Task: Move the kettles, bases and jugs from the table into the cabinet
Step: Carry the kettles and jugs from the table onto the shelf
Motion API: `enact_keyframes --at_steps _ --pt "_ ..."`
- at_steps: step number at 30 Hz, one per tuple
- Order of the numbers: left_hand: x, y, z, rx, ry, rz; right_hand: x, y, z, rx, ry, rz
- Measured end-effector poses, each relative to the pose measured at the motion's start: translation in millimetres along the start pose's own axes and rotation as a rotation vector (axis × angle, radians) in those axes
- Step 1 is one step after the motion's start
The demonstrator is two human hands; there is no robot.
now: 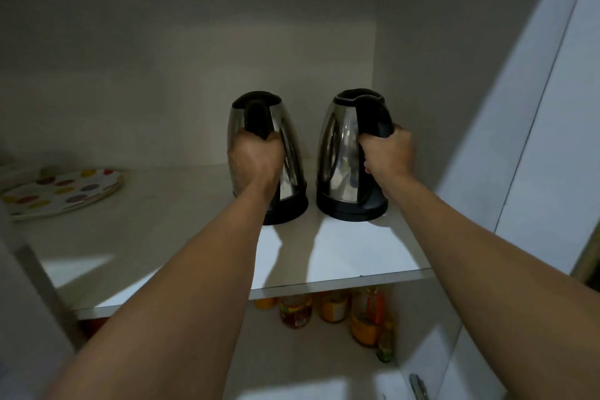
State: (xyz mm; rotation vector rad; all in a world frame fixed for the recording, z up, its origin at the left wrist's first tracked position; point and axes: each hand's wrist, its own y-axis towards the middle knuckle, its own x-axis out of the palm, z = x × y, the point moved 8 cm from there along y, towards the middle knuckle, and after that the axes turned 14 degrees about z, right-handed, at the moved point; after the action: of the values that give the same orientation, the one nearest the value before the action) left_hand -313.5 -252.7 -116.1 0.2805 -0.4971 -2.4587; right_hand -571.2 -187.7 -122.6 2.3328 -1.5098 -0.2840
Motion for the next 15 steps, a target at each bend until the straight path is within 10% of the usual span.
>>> enact_keyframes --at_steps 15 --pt "21.4 -28.1 -96.7 -0.046 -0.013 -0.3 -11.9 -62.5 86.5 0.158 -0.221 0.17"
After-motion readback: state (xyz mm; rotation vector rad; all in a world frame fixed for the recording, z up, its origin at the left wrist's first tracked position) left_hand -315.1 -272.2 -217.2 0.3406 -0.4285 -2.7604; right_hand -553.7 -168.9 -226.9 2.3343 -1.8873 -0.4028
